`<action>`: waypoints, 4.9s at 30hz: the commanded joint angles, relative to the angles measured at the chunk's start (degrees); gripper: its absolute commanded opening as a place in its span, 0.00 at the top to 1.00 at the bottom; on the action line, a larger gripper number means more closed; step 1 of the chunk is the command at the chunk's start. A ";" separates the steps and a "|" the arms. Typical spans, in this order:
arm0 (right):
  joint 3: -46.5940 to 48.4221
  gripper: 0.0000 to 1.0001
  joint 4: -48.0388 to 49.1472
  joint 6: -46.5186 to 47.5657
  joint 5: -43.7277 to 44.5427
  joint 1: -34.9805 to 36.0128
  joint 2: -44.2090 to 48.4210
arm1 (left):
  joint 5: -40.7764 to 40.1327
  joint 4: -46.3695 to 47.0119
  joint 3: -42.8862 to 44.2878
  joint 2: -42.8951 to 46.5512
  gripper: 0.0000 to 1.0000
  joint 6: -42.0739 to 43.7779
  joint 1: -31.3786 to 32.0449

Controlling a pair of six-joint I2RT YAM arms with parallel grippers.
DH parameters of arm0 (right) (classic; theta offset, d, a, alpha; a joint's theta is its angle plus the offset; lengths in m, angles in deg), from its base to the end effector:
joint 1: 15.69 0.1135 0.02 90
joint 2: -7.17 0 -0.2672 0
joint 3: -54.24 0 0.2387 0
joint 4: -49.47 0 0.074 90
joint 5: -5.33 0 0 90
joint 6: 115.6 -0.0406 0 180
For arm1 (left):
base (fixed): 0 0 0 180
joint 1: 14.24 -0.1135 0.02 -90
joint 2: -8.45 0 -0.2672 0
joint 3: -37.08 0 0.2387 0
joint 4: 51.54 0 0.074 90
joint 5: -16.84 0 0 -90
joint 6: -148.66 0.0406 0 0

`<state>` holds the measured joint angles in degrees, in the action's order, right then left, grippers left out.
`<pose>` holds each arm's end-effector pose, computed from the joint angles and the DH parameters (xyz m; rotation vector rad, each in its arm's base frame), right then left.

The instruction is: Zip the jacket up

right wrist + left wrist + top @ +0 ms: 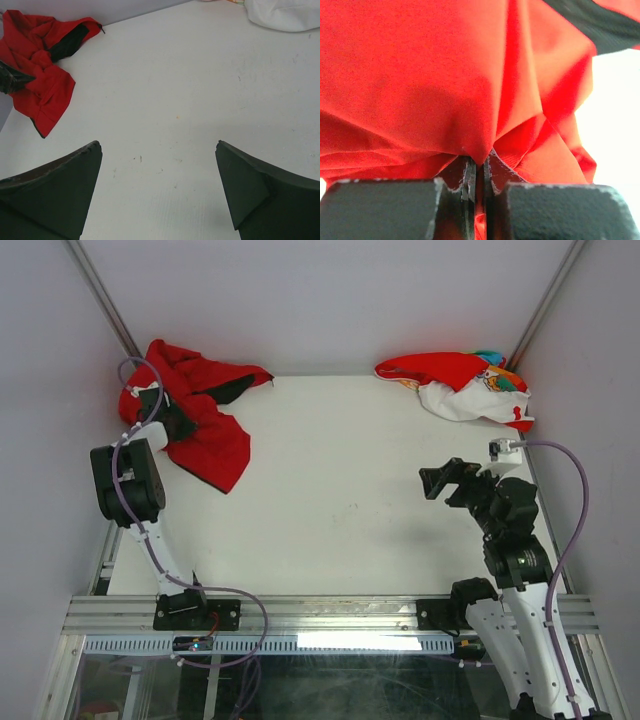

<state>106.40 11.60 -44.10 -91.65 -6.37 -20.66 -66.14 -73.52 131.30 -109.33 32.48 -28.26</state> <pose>0.1100 0.0231 0.3098 0.0587 1.8278 0.4541 0.4314 0.1026 0.1729 -0.7590 2.2471 -0.2473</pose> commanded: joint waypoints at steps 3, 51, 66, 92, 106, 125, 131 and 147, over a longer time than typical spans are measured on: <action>0.38 0.01 4.99 1.32 -5.23 0.36 -1.10 | 5.40 4.04 -6.23 20.99 1.00 -3.39 10.31; -1.79 0.01 20.80 2.82 -22.24 8.30 -21.85 | -7.31 -12.74 23.52 20.84 0.63 8.61 25.42; 9.88 0.04 27.63 3.38 -0.92 20.12 -46.07 | -2.60 -15.34 -2.47 42.93 0.29 7.73 28.84; 40.67 1.00 20.61 4.03 11.68 9.12 -77.40 | 1.59 1.57 -41.52 36.46 0.36 -5.40 46.57; 52.23 0.36 1.46 10.33 5.84 -0.05 -76.28 | 5.49 2.82 -51.73 53.57 0.37 -10.86 48.91; 29.33 0.21 13.72 3.18 -12.59 9.60 -70.70 | -13.95 -0.62 -24.09 33.68 0.18 0.92 46.82; 33.42 0.20 16.18 1.98 -10.01 10.01 -78.40 | -15.99 -1.69 -17.00 23.13 0.17 3.08 44.36; 36.43 0.42 15.46 4.12 -15.73 13.33 -83.72 | -13.99 2.26 -26.64 22.74 0.65 1.08 37.10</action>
<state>140.58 25.81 -40.17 -103.15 5.50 -105.05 -80.89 -74.96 109.40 -92.67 34.21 10.30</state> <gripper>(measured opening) 0.669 0.467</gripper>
